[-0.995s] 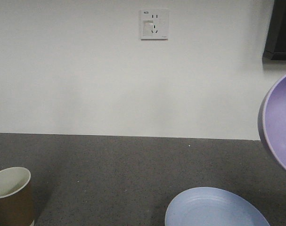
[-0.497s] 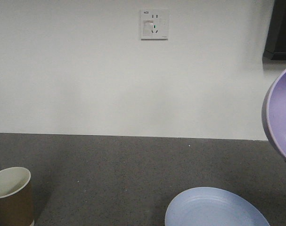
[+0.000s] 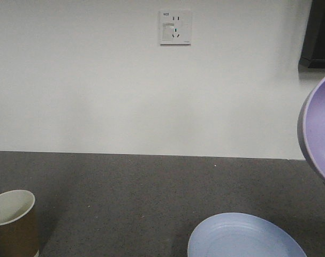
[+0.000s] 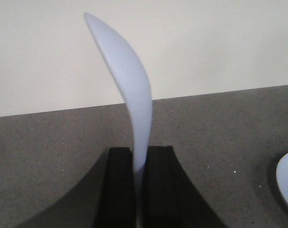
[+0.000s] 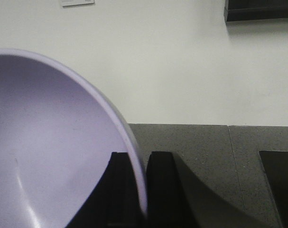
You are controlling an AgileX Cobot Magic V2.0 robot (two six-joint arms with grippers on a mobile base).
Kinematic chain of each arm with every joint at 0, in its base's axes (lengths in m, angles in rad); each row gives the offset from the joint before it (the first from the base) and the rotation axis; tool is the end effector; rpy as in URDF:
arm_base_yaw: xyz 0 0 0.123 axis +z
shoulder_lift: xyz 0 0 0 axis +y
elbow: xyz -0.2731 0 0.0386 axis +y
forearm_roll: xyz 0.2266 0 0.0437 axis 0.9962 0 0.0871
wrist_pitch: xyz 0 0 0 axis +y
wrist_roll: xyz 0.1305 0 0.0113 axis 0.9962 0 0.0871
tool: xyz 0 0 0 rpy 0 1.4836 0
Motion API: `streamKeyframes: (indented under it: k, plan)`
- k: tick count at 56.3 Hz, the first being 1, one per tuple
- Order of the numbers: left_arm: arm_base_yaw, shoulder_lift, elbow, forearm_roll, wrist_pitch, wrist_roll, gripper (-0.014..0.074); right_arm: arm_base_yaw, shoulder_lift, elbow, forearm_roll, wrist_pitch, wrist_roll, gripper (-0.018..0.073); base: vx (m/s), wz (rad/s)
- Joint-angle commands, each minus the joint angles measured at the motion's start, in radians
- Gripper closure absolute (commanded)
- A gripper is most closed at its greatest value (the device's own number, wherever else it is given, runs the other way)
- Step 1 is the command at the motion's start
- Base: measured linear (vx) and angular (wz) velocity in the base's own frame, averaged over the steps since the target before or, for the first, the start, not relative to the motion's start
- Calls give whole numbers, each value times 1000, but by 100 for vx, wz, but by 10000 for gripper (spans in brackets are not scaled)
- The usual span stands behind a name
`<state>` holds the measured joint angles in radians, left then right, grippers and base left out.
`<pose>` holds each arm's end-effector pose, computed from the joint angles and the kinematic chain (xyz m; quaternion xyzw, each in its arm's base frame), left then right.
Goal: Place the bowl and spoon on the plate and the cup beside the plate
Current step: 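Move the held bowl with the right gripper over the blue plate, then lower the bowl onto the plate and open the right gripper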
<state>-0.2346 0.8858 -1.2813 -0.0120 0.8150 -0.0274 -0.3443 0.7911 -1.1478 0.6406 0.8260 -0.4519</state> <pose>0.1682 -0.0414 0.4437 0.0834 0.8100 -0.0817 0.5747 0.1567 0.0050 0.4327 0.0048 0.7878 0.0809 0.6106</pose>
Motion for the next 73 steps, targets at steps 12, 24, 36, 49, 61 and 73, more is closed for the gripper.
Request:
streamKeyframes:
  k: [12,24,36,49,61,73]
  plan:
    - [-2,-4,-31,-5,-113,-2,603,1,26,-32,174,-79,23,568,0,0]
    - [-2,-4,-31,2,-90,-1,603,48,264,-32,84,23,87,568,0,0]
    - [-2,-4,-31,5,-61,-1,603,259,509,-32,-184,33,176,568,0,0]
    - [-2,-4,-31,5,-60,-1,603,390,662,-32,-286,-67,244,568,0,0]
    - [-2,-4,-31,3,-46,-1,603,409,764,-32,-256,-99,244,568,0,0]
    - [-2,-4,-31,3,-26,-1,603,408,813,-32,-237,-105,221,566,0,0]
